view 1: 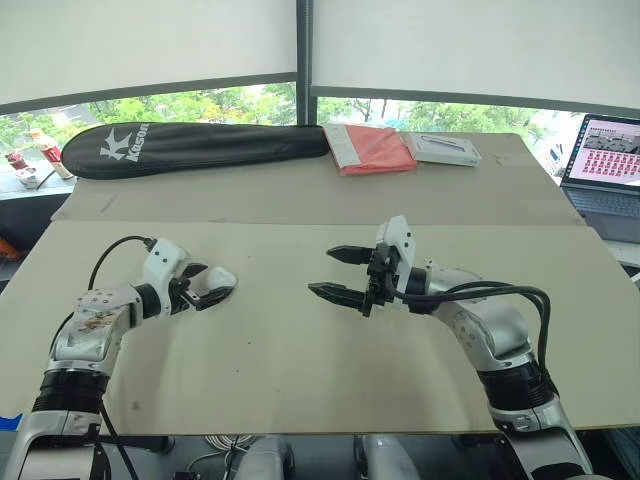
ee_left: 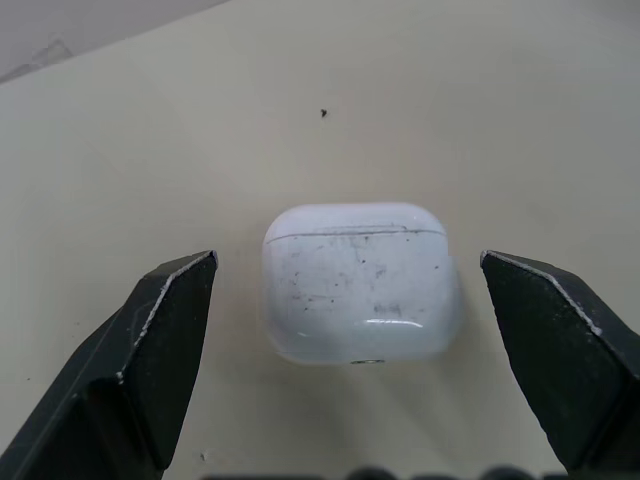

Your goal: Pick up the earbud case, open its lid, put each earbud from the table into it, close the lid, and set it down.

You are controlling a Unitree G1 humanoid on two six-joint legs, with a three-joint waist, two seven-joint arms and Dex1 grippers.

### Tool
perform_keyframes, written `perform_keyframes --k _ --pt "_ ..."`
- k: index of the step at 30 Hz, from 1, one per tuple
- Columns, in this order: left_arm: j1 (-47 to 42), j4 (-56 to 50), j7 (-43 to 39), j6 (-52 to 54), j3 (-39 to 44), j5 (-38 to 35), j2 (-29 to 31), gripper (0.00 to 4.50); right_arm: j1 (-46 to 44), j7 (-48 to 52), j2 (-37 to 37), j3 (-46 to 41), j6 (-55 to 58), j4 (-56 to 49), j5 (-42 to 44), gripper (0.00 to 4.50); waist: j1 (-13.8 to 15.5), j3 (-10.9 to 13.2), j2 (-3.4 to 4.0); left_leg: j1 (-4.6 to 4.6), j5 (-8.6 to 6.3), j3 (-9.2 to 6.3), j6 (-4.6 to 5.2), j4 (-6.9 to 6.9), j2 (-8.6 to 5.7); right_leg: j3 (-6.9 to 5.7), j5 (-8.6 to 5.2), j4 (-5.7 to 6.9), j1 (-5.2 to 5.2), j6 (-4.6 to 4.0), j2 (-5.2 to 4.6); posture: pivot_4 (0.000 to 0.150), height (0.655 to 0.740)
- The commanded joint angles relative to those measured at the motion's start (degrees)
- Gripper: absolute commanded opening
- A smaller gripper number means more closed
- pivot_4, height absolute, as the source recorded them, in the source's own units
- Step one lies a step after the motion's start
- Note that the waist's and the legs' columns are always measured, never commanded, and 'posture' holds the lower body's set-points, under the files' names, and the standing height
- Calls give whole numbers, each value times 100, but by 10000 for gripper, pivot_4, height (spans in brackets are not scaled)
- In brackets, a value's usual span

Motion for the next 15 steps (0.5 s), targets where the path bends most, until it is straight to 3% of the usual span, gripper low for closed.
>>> perform_keyframes --k 1,4,9,10,15 --pt "-128 122 -174 -225 -92 165 -32 44653 -18 -79 -23 -103 97 -353 140 45000 -5 0 0 -1 0 0 0 0 0 0 0 0 0 0 0 1500 7400" --pt "-91 185 -271 -259 -116 216 -28 44653 0 -145 -54 -153 155 -404 134 45000 -12 0 0 -2 0 1 0 0 0 0 0 0 -1 0 0 1500 7400" --pt "-29 211 -370 -231 -88 276 34 27339 38 -192 -110 -251 245 -473 195 45000 -11 0 0 -1 0 -3 0 0 1 0 0 0 0 0 -1 1500 7400" --pt "-16 189 -383 -218 -79 270 44 25939 19 -193 -125 -261 239 -449 184 45000 -13 0 0 -1 0 -4 0 0 1 0 0 0 -1 0 -1 1500 7400" --pt "-108 -210 -218 -851 60 243 -178 25940 -226 -351 -130 -419 275 -177 186 45000 -13 0 0 0 0 -6 0 0 1 0 0 0 0 0 -1 1500 7400"
